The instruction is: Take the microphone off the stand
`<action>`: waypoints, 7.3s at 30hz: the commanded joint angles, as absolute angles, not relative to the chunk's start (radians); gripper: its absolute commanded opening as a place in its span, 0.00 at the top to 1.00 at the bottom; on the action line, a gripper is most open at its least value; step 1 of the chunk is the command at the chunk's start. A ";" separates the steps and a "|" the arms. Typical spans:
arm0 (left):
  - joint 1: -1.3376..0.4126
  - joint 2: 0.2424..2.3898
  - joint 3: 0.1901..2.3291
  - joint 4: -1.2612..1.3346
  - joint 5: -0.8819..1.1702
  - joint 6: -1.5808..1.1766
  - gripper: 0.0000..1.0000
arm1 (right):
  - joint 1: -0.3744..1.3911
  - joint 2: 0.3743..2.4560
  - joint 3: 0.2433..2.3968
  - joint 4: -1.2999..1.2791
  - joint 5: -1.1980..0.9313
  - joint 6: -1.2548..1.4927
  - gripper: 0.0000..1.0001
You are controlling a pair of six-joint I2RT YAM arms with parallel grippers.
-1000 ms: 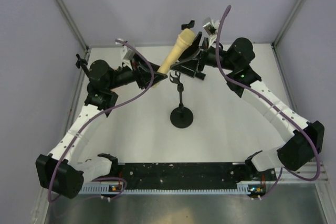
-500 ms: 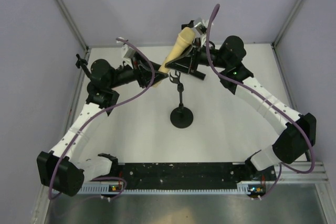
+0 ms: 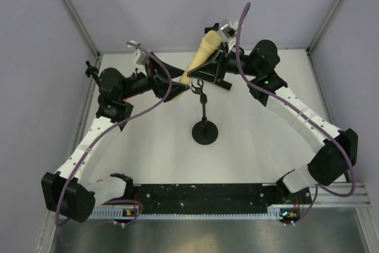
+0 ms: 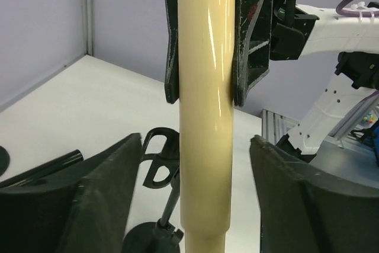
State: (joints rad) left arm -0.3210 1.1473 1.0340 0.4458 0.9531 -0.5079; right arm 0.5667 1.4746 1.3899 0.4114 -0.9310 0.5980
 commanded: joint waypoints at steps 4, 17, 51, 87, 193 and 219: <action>-0.252 1.080 1.020 0.584 0.940 -0.586 0.01 | 0.453 1.353 1.466 0.445 -0.927 0.620 0.99; -0.216 1.026 1.132 0.077 0.396 -0.045 0.01 | 0.350 1.184 1.621 -0.196 -0.361 -0.085 1.00; -0.262 0.858 0.937 -0.114 0.307 0.293 0.01 | -0.038 1.551 1.388 -0.772 -0.140 -0.813 1.00; -0.244 0.839 0.851 -0.040 0.373 0.175 0.01 | -0.100 2.094 1.612 -0.581 -0.041 -0.359 0.97; -0.172 0.839 0.776 -0.178 0.963 0.350 0.01 | 0.469 1.621 1.074 -0.336 -1.259 -0.994 0.19; -0.118 0.830 0.716 -0.089 1.031 0.288 0.01 | 0.489 1.713 1.075 -0.376 -1.264 -1.032 0.39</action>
State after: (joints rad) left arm -0.1295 0.8444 0.7246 -0.1528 0.9970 0.3099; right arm 0.4770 1.6978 1.0599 -0.3851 -1.2209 -1.0279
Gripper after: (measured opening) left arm 0.991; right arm 0.646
